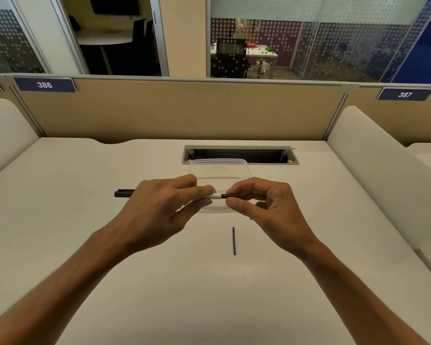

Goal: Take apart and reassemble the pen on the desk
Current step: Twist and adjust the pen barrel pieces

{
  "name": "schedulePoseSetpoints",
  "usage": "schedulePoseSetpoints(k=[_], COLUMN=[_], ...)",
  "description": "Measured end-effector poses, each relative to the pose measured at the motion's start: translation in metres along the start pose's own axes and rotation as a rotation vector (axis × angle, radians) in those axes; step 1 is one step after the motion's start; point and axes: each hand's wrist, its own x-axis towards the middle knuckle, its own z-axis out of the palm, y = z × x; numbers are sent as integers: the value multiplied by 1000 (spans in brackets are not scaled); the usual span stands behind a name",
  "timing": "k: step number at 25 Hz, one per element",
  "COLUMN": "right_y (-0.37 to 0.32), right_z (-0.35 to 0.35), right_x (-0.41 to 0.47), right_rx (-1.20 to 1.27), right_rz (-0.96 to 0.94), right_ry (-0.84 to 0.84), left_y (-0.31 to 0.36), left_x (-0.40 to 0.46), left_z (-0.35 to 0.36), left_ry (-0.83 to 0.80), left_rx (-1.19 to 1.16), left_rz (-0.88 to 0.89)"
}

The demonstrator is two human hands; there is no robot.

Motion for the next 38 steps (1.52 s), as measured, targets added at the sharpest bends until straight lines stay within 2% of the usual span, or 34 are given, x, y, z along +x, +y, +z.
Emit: schedulePoseSetpoints(k=[6,12,16,22,29,38], right_y=[3,3,-3,-6,0,1], right_z=[4,0,-4,-9,-4,-6], right_x=[1,0,-1,0,-1,0], right_rx=[-102,-65,-35,-113,-102,-41], right_rz=[-20,-5,-59,-117,-36,0], right_ry=[67,-18,-2,23,41,-45], left_y=[0,-1,-2,-2,-1,0], left_x=[1,2,3,5,4,2], left_z=[2,2,0,-1,1,4], left_ry=[-5,-1,15,19,15,7], left_rx=[13,-3,-20,-29,-29,-31], left_rz=[11,12,10,13,18,15])
